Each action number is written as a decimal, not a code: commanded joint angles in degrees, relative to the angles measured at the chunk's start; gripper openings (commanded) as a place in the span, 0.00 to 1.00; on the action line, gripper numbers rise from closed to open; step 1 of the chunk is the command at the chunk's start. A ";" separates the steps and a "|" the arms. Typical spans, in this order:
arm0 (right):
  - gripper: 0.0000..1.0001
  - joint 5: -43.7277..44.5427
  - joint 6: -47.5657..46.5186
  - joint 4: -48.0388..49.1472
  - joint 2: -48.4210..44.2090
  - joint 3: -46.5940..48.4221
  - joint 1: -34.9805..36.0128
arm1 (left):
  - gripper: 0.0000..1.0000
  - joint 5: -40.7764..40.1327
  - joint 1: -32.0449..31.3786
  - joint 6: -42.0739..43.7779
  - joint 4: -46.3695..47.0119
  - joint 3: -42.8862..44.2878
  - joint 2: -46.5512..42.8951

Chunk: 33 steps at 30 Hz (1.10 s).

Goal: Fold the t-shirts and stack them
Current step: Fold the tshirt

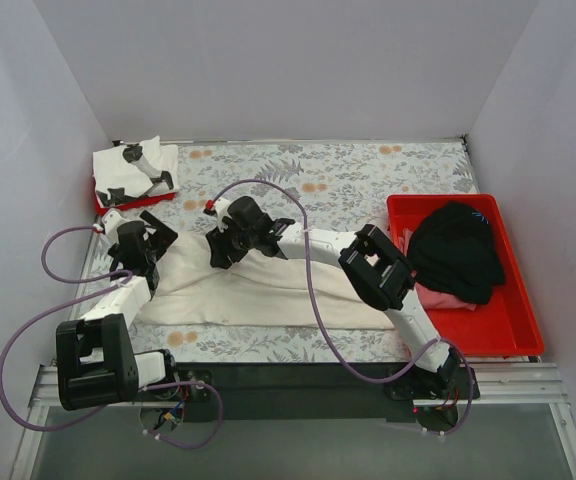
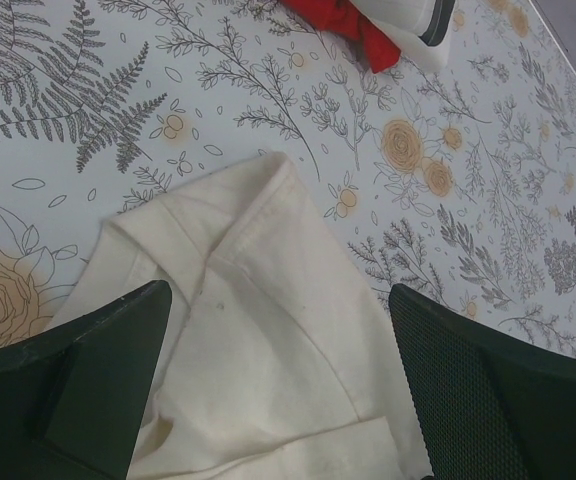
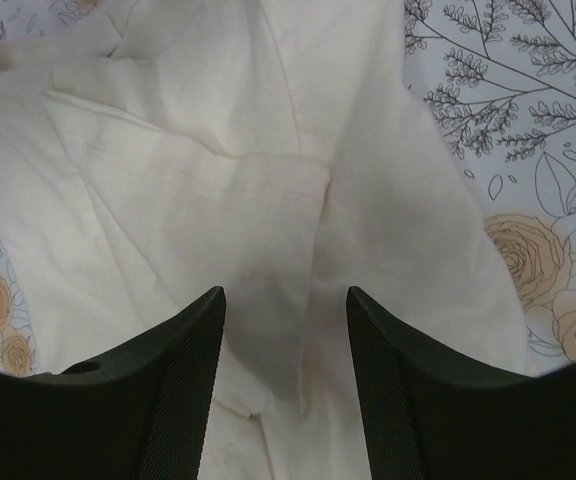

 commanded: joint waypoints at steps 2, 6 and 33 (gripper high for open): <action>0.47 -2.55 0.70 2.03 1.86 4.85 0.48 | 0.83 1.38 0.38 -0.29 1.56 -0.65 -1.76; 0.45 -2.55 0.97 1.95 3.00 6.00 0.48 | 0.83 1.29 0.38 -0.29 1.48 -0.92 -2.56; 0.03 -0.79 -6.85 7.83 -10.71 -12.19 6.63 | 0.83 1.21 0.38 -0.29 1.74 -1.62 -2.21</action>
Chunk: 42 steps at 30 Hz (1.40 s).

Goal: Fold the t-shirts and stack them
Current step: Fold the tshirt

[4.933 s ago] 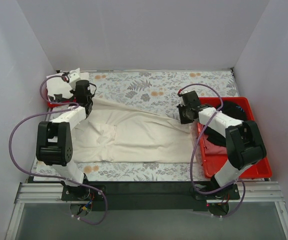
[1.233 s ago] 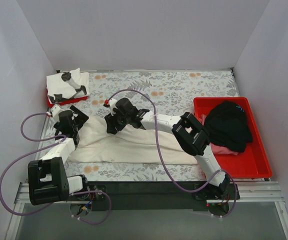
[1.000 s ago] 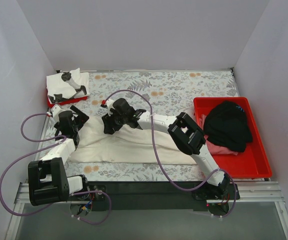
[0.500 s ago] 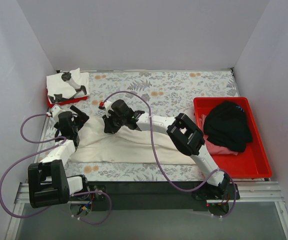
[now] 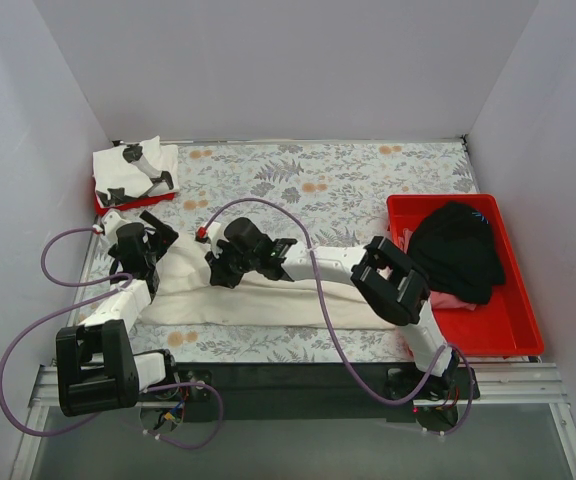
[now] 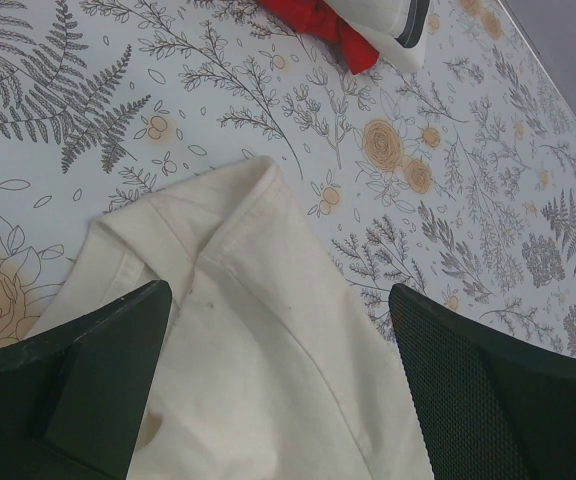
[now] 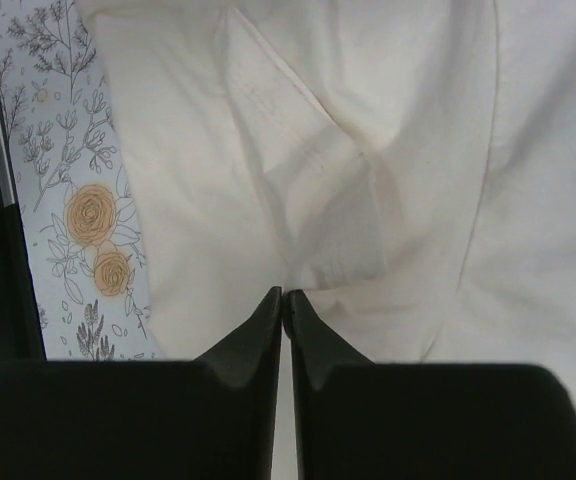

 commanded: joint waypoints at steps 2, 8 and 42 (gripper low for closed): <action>0.05 -0.11 -3.75 3.20 -2.99 -2.78 1.04 | 0.84 -0.39 0.38 0.23 0.43 -0.48 -0.30; 0.20 -3.90 -5.60 3.55 -2.99 -6.11 1.74 | 0.83 -0.48 0.38 0.50 0.17 -0.57 0.05; 0.46 16.31 -0.07 6.36 -25.84 -34.32 -13.99 | 0.83 15.76 -1.81 -4.95 -0.28 -2.24 3.65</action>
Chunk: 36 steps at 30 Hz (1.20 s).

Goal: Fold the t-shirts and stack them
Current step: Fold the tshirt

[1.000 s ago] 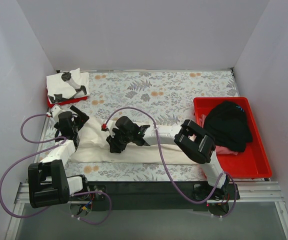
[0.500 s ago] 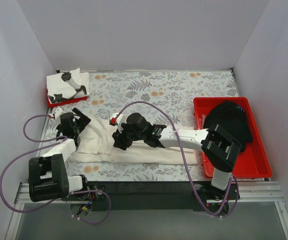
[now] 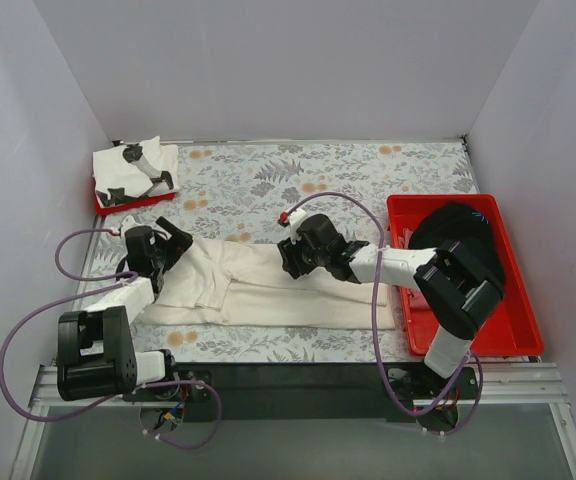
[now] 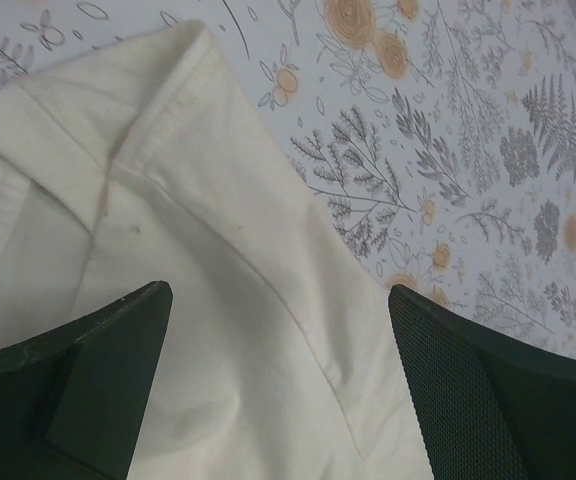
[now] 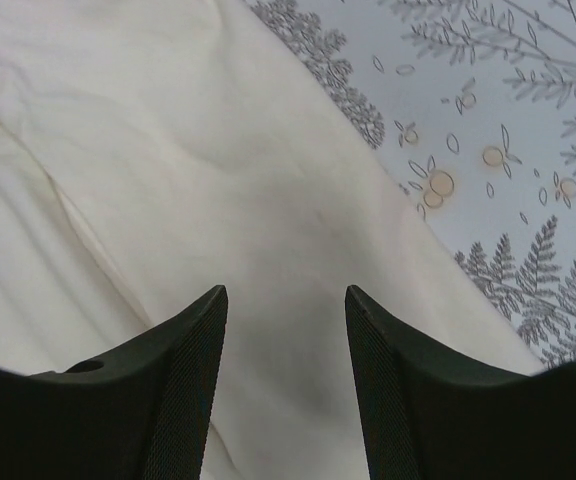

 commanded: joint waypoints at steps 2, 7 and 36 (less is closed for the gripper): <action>0.46 1.21 2.04 1.10 -3.03 -2.82 -2.34 | 0.83 6.47 -0.35 -2.92 0.77 -2.57 0.31; 0.46 1.21 3.36 1.01 -1.36 -4.40 -4.63 | 0.83 9.11 -0.26 -5.12 2.89 -3.37 4.96; 0.46 4.29 12.94 -6.90 -9.52 -15.92 -5.69 | 0.83 -2.47 -12.74 -2.58 2.02 23.07 32.03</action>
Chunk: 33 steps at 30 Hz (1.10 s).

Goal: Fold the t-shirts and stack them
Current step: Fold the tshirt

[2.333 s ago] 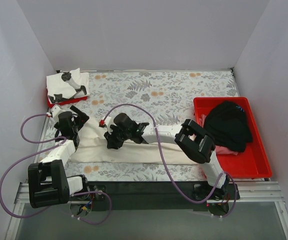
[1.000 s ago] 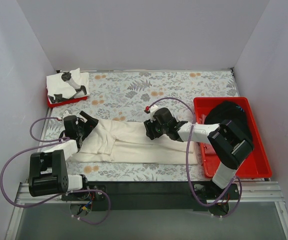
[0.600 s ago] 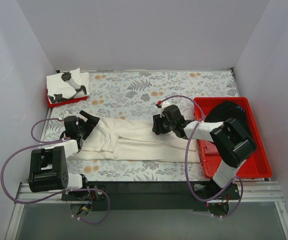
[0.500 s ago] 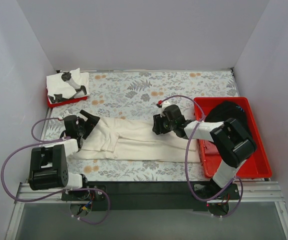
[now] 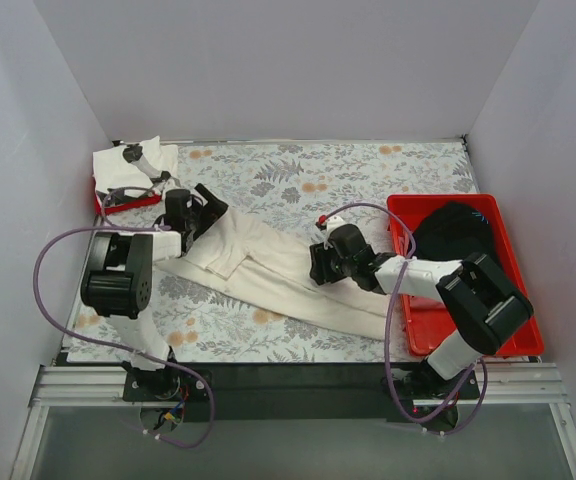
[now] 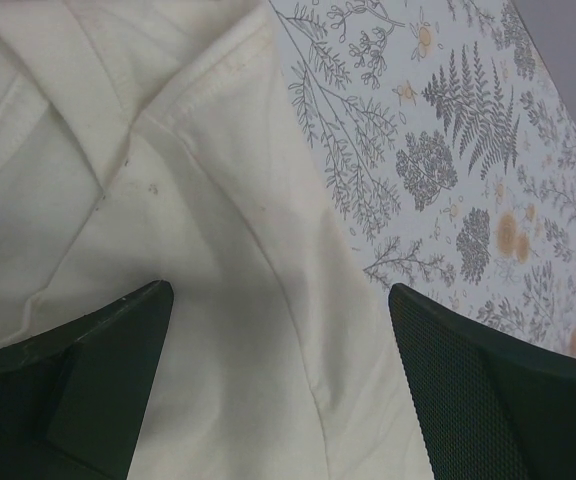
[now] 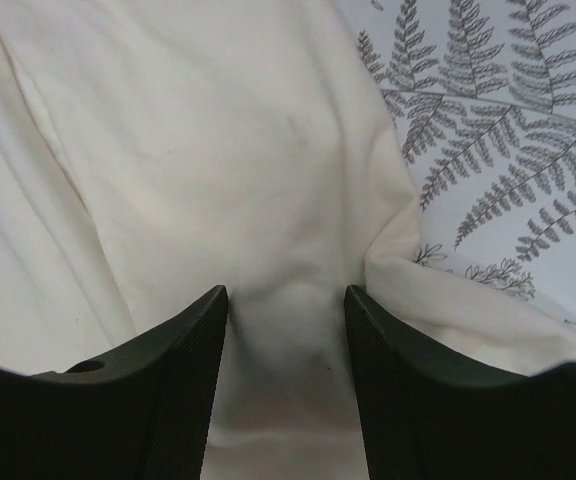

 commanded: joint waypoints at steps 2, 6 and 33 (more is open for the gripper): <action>0.46 2.63 2.30 -8.54 -2.62 -2.74 3.23 | 0.83 -5.07 -2.01 3.09 -7.78 8.30 8.32; 0.46 3.42 3.44 -10.30 -5.43 -3.45 4.99 | 0.83 -5.77 -2.89 4.23 -9.28 16.04 15.00; 0.49 -0.27 6.69 -15.39 -18.78 -5.03 12.73 | 0.84 8.38 -19.50 19.52 -10.95 61.31 42.01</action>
